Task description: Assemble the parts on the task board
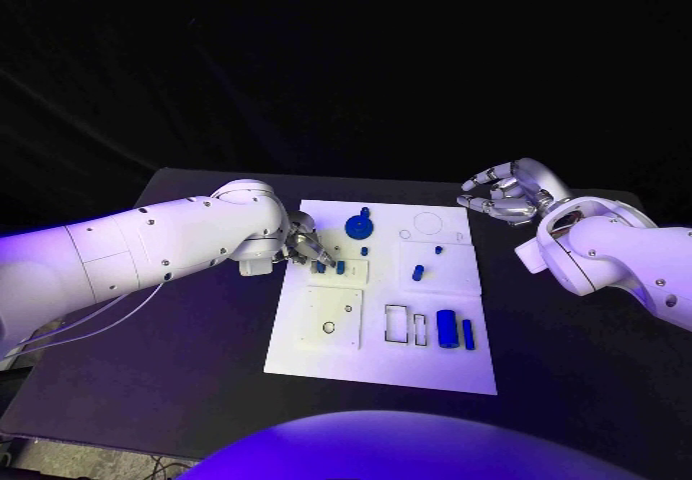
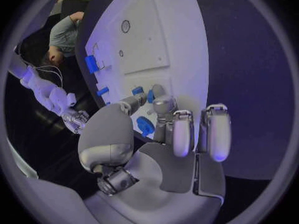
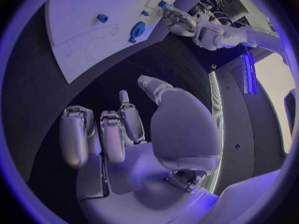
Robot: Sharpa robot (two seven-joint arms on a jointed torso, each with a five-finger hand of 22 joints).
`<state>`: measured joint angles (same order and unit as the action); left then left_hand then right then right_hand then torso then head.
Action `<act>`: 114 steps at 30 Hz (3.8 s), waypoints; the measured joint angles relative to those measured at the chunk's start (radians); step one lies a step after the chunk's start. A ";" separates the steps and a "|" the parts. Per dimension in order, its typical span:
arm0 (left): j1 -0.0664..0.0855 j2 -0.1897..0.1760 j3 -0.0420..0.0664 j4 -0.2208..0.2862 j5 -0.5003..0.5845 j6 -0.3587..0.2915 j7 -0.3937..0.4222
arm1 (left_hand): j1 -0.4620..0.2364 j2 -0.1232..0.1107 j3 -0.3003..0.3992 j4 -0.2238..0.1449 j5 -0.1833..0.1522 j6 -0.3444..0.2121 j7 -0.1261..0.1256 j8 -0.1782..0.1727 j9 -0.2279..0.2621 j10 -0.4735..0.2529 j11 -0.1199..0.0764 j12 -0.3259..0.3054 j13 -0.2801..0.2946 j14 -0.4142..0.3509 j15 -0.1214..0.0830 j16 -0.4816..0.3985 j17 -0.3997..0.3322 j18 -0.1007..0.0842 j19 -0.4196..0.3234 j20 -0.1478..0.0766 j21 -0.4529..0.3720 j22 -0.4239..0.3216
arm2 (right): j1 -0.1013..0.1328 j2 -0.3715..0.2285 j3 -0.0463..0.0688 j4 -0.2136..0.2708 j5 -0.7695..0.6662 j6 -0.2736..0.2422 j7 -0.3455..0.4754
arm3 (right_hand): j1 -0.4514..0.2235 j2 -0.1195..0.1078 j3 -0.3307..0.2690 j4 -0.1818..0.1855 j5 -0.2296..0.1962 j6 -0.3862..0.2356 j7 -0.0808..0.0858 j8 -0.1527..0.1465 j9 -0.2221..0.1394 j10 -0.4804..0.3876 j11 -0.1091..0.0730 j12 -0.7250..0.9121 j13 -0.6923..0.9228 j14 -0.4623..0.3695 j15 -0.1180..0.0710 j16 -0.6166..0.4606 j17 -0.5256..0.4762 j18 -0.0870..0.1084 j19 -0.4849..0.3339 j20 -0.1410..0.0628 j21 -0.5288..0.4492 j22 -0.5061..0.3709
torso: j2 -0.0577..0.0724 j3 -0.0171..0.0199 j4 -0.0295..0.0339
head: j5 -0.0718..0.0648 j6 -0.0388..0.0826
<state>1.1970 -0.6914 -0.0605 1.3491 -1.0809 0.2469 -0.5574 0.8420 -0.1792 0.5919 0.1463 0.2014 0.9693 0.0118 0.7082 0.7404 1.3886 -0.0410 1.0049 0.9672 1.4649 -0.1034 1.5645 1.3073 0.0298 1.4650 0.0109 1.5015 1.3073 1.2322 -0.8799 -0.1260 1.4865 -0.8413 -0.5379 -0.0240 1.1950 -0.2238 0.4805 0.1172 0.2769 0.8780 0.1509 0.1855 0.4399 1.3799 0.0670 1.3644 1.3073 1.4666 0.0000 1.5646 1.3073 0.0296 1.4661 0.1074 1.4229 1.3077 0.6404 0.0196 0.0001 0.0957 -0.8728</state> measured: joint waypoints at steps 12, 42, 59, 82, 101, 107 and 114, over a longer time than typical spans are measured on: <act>-0.001 -0.004 0.000 0.001 0.001 0.000 0.002 | 0.039 0.012 -0.003 -0.003 0.080 0.001 -0.002 0.005 -0.011 0.004 -0.004 0.000 0.003 0.000 0.000 0.000 0.001 0.000 0.000 0.000 0.000 0.000 | 0.000 0.000 0.000 0.000 0.000 0.000 0.000 | 0.000 0.000 0.000 0.000 0.000 0.000 0.000 0.000 0.000 0.000 0.000 0.000 0.000 0.000 0.000 0.000 0.000 0.000 0.000 0.000 0.000 0.000 | 0.000 0.0003 0.0002 | -0.001 0.000; 0.000 -0.012 0.001 0.004 0.037 0.000 0.010 | 0.125 0.070 0.113 -0.063 0.119 -0.017 0.006 0.030 -0.029 0.011 -0.004 0.006 0.014 0.000 0.000 0.000 0.000 0.000 0.000 0.000 0.000 0.000 | 0.000 0.000 0.000 -0.001 0.000 0.000 -0.001 | 0.000 0.000 0.005 0.000 0.000 0.000 0.000 0.004 0.001 0.000 0.000 0.000 0.001 0.000 0.000 0.000 0.000 0.000 0.000 0.000 0.000 0.000 | 0.000 0.0000 -0.0002 | 0.001 0.000; 0.001 -0.008 0.001 0.000 0.048 0.001 0.007 | 0.129 0.085 0.113 -0.064 0.089 -0.019 0.008 0.037 -0.032 0.011 -0.003 0.006 0.011 0.000 0.000 0.000 0.000 0.000 0.000 0.000 0.000 0.001 | 0.000 0.001 0.000 -0.001 0.000 0.000 -0.001 | 0.000 0.000 0.005 0.000 0.000 0.000 0.000 0.004 0.000 0.000 0.000 0.000 0.000 0.000 0.000 0.000 0.000 0.000 0.000 0.000 0.000 0.000 | 0.000 0.0006 -0.0002 | 0.000 0.000; 0.003 -0.001 0.003 0.004 0.017 0.028 0.000 | 0.130 0.085 0.113 -0.064 0.081 -0.019 0.012 0.041 -0.033 0.011 -0.003 0.006 0.014 0.000 0.000 0.000 0.000 0.000 0.000 0.000 0.000 0.001 | 0.000 0.003 0.000 -0.003 0.000 0.000 -0.001 | 0.000 0.000 0.005 0.000 0.000 0.000 0.000 0.004 0.000 0.000 0.000 0.000 0.000 0.000 0.000 0.000 0.001 0.000 0.000 0.000 0.000 0.000 | 0.000 0.0001 -0.0002 | 0.001 0.000; 0.004 0.001 0.003 0.008 0.005 0.043 -0.003 | 0.133 0.089 0.113 -0.064 0.077 -0.014 0.012 0.041 -0.035 0.018 -0.004 0.009 0.023 0.000 0.000 0.000 0.000 0.000 0.004 0.004 0.005 0.000 | 0.000 0.003 0.000 -0.003 0.000 0.000 0.000 | 0.000 0.000 0.005 0.000 0.000 0.000 0.000 0.004 0.000 0.000 0.000 0.000 0.000 0.000 0.000 0.000 0.000 0.000 0.000 0.000 0.000 0.000 | 0.000 0.0001 0.0000 | 0.001 0.000; 0.004 0.001 0.003 0.008 0.004 0.044 -0.004 | 0.133 0.089 0.113 -0.064 0.077 -0.015 0.011 0.041 -0.035 0.018 -0.004 0.012 0.024 0.000 0.000 0.000 0.000 0.000 0.004 0.004 0.005 0.000 | 0.000 0.003 0.000 -0.003 0.000 0.000 0.000 | 0.000 0.000 0.005 0.000 0.000 0.000 0.000 0.004 0.000 0.000 0.000 0.000 0.000 0.000 0.000 0.000 0.000 0.000 0.000 0.000 0.000 0.000 | 0.000 0.0006 -0.0003 | 0.001 0.000; 0.004 0.003 0.003 0.005 0.006 0.045 -0.007 | 0.124 0.095 0.113 -0.064 0.013 -0.015 0.011 0.043 -0.044 0.018 -0.004 -0.009 0.001 0.004 0.004 0.000 0.000 0.000 0.000 0.007 0.005 0.000 | 0.000 0.002 0.000 -0.002 0.000 -0.001 0.000 | -0.008 -0.002 0.011 -0.006 0.000 -0.004 -0.004 0.004 0.004 0.000 0.000 -0.006 0.000 0.000 0.000 0.000 0.000 0.000 0.000 0.000 -0.009 0.000 | 0.000 0.0006 -0.0005 | 0.000 0.000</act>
<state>1.2015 -0.6888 -0.0570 1.3545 -1.0748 0.2915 -0.5646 0.9660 -0.0840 0.7051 0.0826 0.2141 0.9539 0.0226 0.7509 0.6960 1.4066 -0.0445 0.9958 0.9682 1.4687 -0.0996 1.5645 1.3074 0.0297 1.4651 0.0182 1.5060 1.3075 1.2319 -0.8779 -0.1260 1.4841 -0.8412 -0.5385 -0.0245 1.1868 -0.2261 0.4916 0.1116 0.2769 0.8743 0.1472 0.1893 0.4437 1.3799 0.0670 1.3582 1.3074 1.4666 0.0000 1.5646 1.3076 0.0296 1.4662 0.1074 1.4142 1.3081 0.6405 0.0201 -0.0004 0.0955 -0.8728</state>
